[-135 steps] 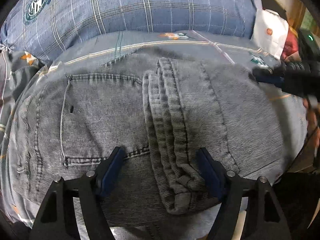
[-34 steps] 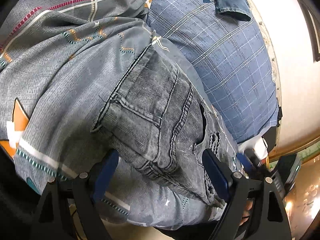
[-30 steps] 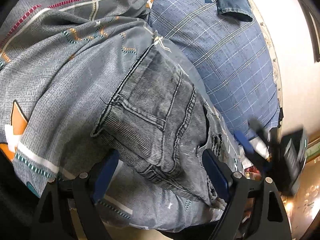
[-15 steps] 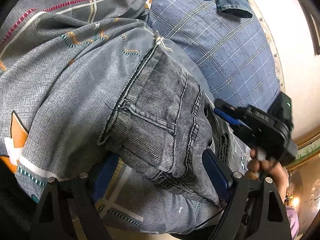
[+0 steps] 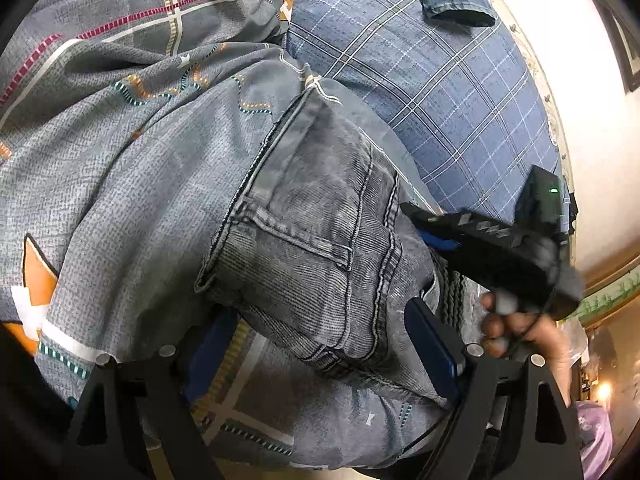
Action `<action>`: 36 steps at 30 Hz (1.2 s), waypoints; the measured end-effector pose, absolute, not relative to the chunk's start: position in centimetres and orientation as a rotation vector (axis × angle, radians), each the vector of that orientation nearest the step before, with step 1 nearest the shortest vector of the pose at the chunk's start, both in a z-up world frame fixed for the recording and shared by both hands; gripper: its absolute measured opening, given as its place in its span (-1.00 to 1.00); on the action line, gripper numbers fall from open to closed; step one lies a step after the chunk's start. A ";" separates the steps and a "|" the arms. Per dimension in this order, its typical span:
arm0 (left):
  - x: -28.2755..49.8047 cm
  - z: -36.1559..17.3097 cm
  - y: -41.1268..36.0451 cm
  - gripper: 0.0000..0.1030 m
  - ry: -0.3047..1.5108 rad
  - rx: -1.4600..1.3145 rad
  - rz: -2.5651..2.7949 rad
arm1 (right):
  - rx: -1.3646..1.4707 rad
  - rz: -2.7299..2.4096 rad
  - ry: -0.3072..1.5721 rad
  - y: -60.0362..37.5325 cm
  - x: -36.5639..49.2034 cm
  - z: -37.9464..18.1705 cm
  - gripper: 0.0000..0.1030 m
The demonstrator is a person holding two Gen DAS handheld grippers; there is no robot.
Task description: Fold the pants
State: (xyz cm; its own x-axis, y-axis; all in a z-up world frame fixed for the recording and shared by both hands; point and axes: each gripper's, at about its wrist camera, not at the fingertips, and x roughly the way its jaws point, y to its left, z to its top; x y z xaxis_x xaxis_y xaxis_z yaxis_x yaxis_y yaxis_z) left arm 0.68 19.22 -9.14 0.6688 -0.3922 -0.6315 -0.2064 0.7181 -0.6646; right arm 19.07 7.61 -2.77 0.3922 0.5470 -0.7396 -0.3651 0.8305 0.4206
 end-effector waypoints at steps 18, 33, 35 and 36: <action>-0.2 -7.1 17.9 0.67 0.840 -0.655 -0.005 | 0.227 0.607 0.835 1.4 9.7 -1.2 0.08; -0.3 -7.3 15.7 0.67 0.913 -0.549 0.058 | 0.367 0.515 0.675 -6.9 6.3 -2.5 0.21; -0.1 -7.5 15.4 0.67 0.930 -0.538 0.070 | 0.369 0.526 0.673 -6.6 6.4 -2.5 0.21; -0.1 -7.6 15.3 0.67 0.936 -0.535 0.075 | 0.370 0.529 0.672 -6.7 6.3 -2.5 0.21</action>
State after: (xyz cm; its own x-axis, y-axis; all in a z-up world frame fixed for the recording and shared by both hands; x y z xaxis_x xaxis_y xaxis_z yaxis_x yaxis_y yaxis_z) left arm -0.09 15.31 -7.59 0.6005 -0.1656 -0.7823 -0.2884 0.8676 -0.4051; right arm 6.28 -6.68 -2.51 0.6601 0.5712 -0.4879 -0.3402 0.8064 0.4838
